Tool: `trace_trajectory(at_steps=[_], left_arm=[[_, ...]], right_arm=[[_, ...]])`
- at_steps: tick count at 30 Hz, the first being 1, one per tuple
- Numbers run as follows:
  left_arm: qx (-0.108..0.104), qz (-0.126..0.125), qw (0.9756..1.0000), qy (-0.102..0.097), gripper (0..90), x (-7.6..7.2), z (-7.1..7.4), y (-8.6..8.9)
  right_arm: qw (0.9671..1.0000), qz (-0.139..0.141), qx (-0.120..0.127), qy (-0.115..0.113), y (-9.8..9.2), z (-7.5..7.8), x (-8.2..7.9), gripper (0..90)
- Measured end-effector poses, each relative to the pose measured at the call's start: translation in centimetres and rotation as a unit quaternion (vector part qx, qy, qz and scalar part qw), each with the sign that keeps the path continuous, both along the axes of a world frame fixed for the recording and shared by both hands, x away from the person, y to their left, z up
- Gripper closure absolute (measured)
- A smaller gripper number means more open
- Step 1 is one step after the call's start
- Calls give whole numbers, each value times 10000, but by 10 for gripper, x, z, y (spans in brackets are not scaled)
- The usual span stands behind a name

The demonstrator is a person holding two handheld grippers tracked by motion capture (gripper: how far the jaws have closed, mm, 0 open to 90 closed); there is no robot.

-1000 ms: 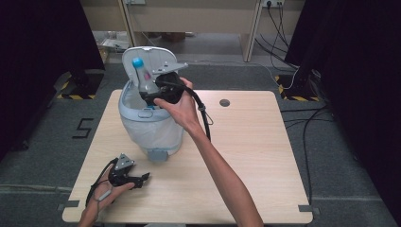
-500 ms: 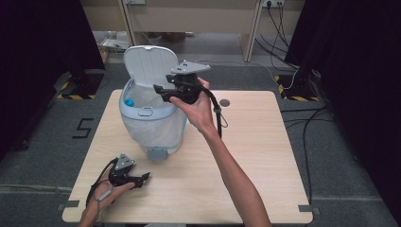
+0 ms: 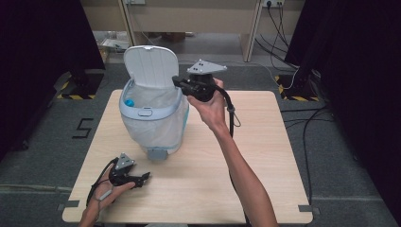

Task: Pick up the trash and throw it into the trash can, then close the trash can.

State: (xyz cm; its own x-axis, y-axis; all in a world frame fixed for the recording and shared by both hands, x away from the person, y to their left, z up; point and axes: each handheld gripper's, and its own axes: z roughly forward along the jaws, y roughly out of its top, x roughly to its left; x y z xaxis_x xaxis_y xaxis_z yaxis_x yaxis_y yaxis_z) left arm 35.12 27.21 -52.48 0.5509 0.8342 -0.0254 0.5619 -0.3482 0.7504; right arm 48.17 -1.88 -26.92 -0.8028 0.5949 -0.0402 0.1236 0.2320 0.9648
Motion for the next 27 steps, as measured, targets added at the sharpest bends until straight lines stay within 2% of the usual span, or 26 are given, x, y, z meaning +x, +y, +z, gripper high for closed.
trace_trajectory(at_steps=[5,22,27], left_arm=[[4,3,10000,-1,145,0,0,0],[25,11,10000,1,145,1,0,0],[16,18,10000,11,145,1,0,-1]], right_arm=[[10000,-27,85,35,-4,-2,2,897],[9997,-227,103,68,-15,-5,5,895],[9994,-316,95,121,-16,-8,13,893]])
